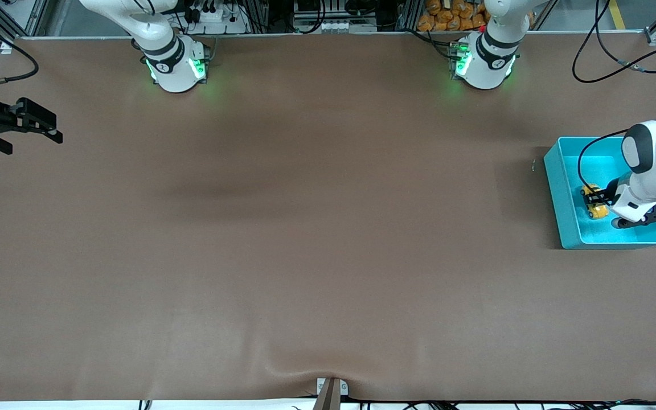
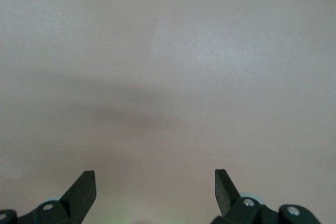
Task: Wind and store yellow beetle car
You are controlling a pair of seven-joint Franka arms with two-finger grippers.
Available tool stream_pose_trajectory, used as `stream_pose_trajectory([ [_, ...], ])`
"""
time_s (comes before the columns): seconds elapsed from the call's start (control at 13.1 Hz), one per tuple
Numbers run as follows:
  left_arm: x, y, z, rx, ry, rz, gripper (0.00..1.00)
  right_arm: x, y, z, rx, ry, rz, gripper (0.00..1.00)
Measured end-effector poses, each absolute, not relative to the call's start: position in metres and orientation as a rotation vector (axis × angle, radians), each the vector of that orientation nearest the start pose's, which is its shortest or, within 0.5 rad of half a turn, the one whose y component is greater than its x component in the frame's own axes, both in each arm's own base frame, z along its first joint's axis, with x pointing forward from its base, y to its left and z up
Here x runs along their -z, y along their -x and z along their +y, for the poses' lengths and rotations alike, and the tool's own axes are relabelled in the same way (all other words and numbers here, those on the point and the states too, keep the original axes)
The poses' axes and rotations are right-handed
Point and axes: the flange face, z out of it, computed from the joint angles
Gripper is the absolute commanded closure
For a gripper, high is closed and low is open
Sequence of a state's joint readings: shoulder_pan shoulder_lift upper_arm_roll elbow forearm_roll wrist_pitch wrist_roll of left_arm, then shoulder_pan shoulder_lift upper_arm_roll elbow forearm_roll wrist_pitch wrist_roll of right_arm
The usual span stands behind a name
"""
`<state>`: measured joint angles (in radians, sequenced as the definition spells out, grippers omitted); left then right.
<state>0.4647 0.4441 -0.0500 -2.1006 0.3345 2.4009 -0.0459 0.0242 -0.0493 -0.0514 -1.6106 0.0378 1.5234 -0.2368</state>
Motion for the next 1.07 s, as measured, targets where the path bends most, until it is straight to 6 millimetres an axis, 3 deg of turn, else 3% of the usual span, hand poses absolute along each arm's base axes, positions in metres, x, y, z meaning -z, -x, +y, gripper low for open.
stream_pose_trajectory([
  [0.31,-0.19,-0.519,0.231,-0.248,2.944,-0.397,0.0,-0.629,-0.534,-0.011,-0.05,3.079,-0.326,0.0],
  [0.69,-0.206,-0.532,0.235,-0.178,2.935,-0.414,0.0,-0.629,-0.534,-0.011,-0.049,3.079,-0.326,0.0],
  [0.92,-0.249,-0.545,0.236,-0.082,2.917,-0.413,0.0,-0.629,-0.534,-0.011,-0.049,3.079,-0.326,0.0],
  [1.07,-0.294,-0.549,0.233,-0.085,2.892,-0.414,0.0,-0.629,-0.534,-0.011,-0.049,3.079,-0.326,0.0],
])
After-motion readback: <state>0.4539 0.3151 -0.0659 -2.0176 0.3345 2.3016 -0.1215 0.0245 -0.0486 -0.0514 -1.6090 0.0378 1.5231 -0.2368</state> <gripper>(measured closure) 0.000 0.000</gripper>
